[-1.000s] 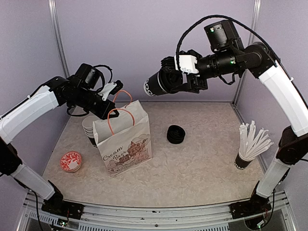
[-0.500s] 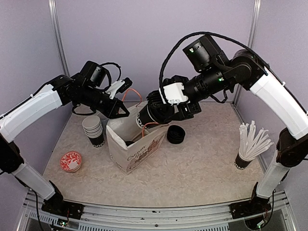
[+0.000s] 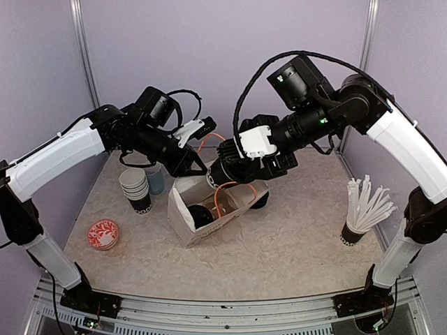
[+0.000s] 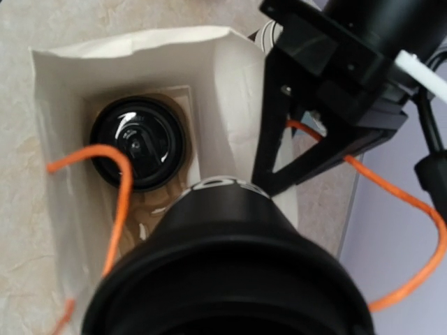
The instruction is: Pack the takeout coffee
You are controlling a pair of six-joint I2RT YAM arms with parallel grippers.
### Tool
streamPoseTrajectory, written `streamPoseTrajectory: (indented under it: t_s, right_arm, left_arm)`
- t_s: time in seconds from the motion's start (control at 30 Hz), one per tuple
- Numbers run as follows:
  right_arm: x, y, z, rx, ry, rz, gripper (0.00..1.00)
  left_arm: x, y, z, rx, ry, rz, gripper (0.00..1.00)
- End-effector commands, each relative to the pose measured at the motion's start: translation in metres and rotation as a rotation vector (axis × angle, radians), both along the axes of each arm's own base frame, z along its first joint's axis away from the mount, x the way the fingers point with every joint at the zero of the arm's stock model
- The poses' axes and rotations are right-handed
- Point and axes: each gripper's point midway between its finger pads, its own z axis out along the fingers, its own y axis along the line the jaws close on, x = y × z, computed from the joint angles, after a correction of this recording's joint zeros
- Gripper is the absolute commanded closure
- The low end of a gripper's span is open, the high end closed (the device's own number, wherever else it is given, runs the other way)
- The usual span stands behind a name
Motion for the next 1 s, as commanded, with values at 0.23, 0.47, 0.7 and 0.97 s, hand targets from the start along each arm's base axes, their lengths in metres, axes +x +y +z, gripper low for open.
streamPoseTrajectory:
  t_s: [0.23,0.47,0.7,0.97]
  right_arm:
    - [-0.014,-0.003,0.027,0.032,-0.036,0.014,0.40]
    - [-0.013,-0.006,0.003,-0.020,-0.014,-0.002,0.40]
    - [0.001,-0.002,-0.024,-0.105,-0.050,-0.060,0.42]
    - [-0.004,-0.001,-0.047,-0.177,-0.077,-0.081,0.43]
  left_arm:
    - [-0.006,0.000,0.002,0.039,-0.060,-0.082,1.00]
    - [-0.009,-0.003,0.006,0.023,-0.059,-0.099,1.00]
    - [-0.020,-0.006,0.017,-0.002,-0.081,-0.143,1.00]
    - [-0.034,-0.019,0.018,-0.013,-0.074,-0.218,1.00]
